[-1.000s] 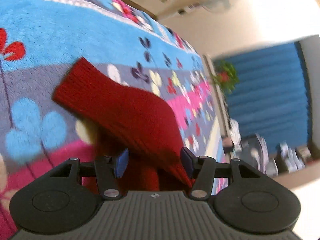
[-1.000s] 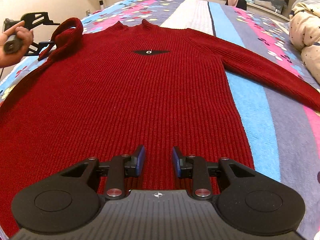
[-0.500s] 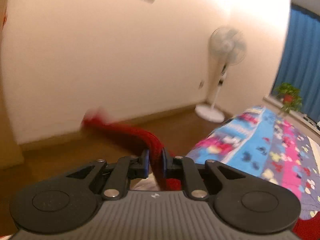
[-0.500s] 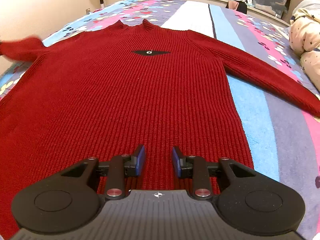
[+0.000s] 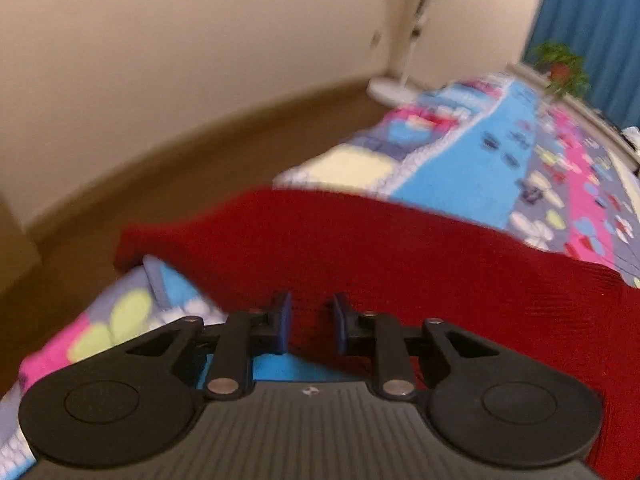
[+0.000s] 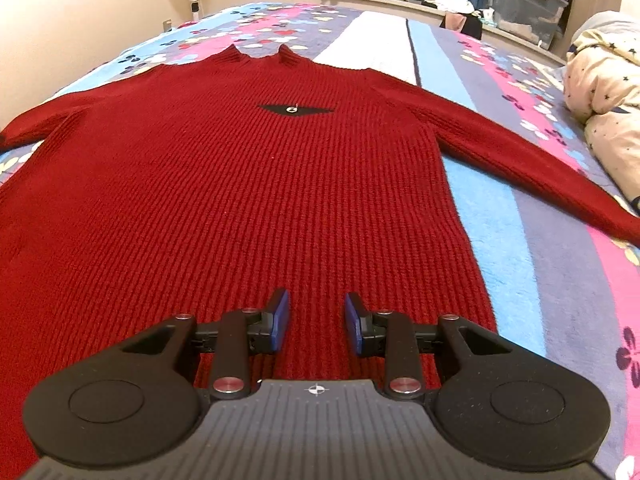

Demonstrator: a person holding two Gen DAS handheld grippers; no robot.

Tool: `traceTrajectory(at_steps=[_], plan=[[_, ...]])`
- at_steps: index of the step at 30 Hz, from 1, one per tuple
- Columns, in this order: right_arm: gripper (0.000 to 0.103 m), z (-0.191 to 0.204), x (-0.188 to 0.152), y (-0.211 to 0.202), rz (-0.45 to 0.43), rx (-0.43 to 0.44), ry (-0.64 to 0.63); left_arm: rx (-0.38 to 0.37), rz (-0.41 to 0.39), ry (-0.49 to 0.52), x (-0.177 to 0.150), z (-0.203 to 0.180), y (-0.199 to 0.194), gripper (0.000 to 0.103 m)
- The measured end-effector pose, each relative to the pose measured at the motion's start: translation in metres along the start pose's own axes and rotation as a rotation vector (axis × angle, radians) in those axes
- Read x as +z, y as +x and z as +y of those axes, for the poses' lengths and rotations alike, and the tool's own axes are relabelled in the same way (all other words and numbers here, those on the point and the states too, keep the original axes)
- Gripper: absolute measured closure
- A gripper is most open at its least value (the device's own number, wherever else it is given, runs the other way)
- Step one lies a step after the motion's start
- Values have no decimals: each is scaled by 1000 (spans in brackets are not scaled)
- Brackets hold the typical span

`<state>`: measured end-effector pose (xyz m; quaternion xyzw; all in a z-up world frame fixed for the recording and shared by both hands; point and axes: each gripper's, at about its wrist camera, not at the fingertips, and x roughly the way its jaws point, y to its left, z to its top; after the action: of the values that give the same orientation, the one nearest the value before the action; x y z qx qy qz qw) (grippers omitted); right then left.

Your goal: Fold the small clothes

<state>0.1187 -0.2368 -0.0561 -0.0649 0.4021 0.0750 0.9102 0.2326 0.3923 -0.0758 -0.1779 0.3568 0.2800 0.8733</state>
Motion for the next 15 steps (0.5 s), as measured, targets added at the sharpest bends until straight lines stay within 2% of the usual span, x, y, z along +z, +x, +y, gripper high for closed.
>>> traceTrajectory(at_steps=[2,4,7,12,15], plan=[[66,-11,-4,-5,-4,-15,50,29,-37,76,5,-14,-24,71],[65,-21,-8,-7,-4,-38,95,-6,-71,129,2,-26,-53,68],[65,-36,-14,-11,-14,-84,148,-5,-96,225,-9,-44,-93,67],[59,-59,-29,-21,4,-136,244,-90,-114,297,-41,-57,-150,65],[58,-68,-44,-27,30,-149,284,-153,-91,330,-77,-53,-186,62]])
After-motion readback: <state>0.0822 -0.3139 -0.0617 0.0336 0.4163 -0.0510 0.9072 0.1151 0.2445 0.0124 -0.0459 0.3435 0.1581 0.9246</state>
